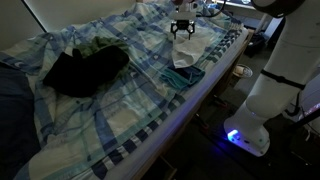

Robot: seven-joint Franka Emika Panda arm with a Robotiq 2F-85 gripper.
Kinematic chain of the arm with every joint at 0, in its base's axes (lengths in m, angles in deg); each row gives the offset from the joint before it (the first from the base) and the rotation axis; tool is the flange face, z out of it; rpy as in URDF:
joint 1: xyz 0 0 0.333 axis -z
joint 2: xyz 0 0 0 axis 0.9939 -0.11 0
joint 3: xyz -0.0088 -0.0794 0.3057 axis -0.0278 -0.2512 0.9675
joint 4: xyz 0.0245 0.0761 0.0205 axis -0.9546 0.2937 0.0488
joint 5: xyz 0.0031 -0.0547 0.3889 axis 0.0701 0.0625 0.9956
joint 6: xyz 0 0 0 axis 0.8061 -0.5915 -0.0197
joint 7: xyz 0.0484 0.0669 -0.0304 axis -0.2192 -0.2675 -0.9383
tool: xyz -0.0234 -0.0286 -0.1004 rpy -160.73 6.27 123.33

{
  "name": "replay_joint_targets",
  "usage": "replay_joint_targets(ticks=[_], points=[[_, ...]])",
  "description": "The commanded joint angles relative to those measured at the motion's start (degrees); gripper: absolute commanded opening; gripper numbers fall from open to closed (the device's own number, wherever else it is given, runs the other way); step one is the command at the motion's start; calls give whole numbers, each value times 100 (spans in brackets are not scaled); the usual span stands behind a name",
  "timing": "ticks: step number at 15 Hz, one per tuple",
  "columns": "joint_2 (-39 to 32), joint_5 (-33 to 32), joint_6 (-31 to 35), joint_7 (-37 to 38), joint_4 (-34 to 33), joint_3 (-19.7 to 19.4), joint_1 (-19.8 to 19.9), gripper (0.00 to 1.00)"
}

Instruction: Unravel the towel

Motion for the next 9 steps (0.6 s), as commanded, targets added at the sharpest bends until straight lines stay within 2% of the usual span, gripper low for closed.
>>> replay_joint_targets(ticks=[1, 9], points=[[24, 2, -117, 56, 175, 60, -10, 100], [-220, 302, 307, -480, 414, 139, 30, 100]])
